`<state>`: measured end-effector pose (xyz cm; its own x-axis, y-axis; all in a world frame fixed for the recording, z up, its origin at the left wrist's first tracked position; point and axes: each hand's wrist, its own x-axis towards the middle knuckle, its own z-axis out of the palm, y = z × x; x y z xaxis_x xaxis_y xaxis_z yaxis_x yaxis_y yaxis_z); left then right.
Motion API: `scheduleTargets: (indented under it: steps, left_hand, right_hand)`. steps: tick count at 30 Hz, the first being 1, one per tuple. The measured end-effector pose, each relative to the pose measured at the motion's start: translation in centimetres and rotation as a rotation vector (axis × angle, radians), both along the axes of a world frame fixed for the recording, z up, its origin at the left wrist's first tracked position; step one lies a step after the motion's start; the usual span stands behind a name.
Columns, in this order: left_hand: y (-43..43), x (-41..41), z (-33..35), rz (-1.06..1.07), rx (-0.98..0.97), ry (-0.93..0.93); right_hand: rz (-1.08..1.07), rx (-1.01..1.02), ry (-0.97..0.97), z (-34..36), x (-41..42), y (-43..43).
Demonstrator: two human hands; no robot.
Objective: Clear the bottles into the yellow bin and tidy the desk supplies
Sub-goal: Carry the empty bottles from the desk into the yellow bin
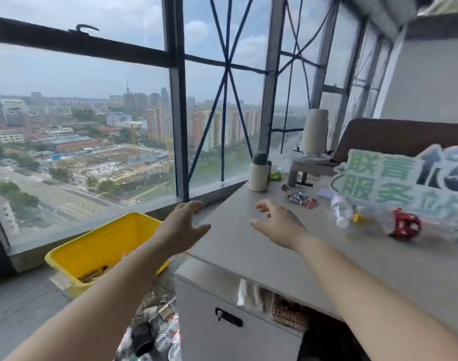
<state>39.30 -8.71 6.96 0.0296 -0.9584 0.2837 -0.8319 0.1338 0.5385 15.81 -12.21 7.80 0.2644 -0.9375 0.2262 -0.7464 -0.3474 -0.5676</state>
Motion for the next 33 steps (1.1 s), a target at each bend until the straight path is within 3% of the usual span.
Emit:
scheduleTargets:
  steps: [11,22,26,33]
  left_hand:
    - [3.6,-18.7,-1.8,-0.237,0.03,0.032]
    - [2.2,-33.8,-2.9,-0.507,0.026,-0.038]
    - [1.4,-39.5,-4.1,-0.588,0.03,-0.105]
    - [-2.3,-44.0,-5.6,-0.515,0.041,-0.148]
  right_hand:
    - [-0.327,0.059,0.166,-2.1,-23.0,8.4]
    - [-0.661,0.041,0.215,-3.8,-37.7,14.4]
    - [-0.762,0.055,0.32,-4.8,-42.6,15.7]
    - [-0.767,0.087,0.528,-6.1,-47.3,14.7]
